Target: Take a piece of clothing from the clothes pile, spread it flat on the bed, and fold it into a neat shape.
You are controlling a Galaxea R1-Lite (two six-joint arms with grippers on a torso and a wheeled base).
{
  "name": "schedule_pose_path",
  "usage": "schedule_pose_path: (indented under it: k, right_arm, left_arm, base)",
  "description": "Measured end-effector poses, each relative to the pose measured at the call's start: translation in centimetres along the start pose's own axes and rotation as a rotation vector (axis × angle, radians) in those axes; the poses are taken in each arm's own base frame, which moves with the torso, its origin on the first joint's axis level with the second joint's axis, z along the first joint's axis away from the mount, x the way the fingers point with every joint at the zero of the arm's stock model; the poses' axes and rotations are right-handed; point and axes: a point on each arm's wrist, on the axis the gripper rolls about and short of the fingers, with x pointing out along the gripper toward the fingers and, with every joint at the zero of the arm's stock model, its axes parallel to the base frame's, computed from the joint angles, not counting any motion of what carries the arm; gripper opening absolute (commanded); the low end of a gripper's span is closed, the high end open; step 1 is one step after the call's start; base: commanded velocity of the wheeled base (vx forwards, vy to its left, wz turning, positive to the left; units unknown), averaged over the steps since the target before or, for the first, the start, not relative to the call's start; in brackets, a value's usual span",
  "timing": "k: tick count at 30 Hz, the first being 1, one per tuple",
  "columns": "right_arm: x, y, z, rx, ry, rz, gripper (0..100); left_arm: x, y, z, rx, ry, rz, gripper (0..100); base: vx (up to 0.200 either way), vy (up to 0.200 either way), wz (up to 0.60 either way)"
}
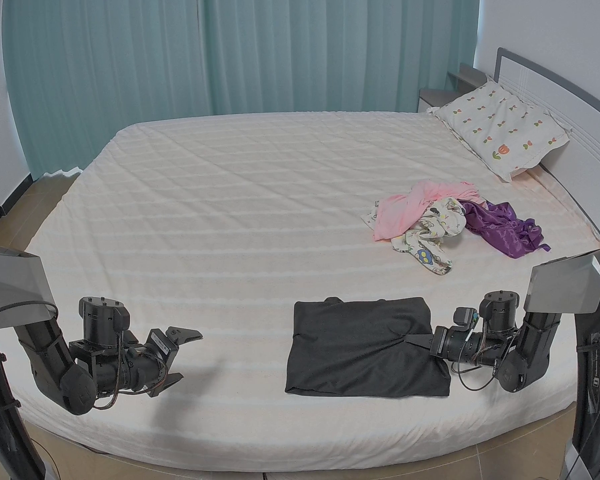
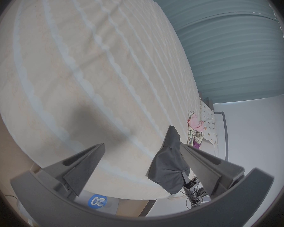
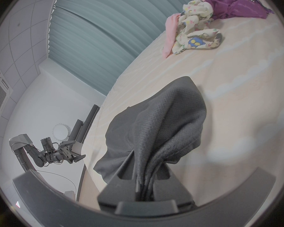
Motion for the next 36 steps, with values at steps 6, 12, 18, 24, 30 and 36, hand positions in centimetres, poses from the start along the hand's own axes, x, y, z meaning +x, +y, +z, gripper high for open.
schedule_pose_path:
  k: [6,12,18,24,30,36]
  right_arm:
    - [-0.13,0.00,0.11,0.000,-0.003,0.000,0]
    - [-0.49,-0.18,0.47,0.005,-0.007,0.002,0]
    - [-0.74,-0.24,0.58,0.009,-0.006,0.005,0]
    - [-0.80,-0.23,0.58,0.010,-0.006,0.004,0]
    - [-0.80,-0.22,0.60,0.009,-0.007,0.004,0]
    - [-0.77,-0.21,0.65,0.006,-0.010,0.004,0]
  left_arm:
    - [0.01,-0.01,-0.02,0.000,0.000,0.000,100]
    - [0.00,0.00,-0.01,0.001,0.000,0.000,100]
    - [0.01,-0.01,-0.02,0.001,0.000,0.000,100]
    - [0.00,-0.02,0.00,0.001,-0.001,-0.001,100]
    - [0.00,-0.01,-0.01,0.000,-0.001,0.000,100]
    - [0.00,-0.01,-0.01,0.001,-0.001,0.000,100]
  base:
    - [0.000,-0.200,0.00]
    - [0.000,-0.200,0.00]
    - [0.000,-0.200,0.00]
    - [0.000,-0.200,0.00]
    - [0.000,-0.200,0.00]
    - [0.000,-0.133,0.00]
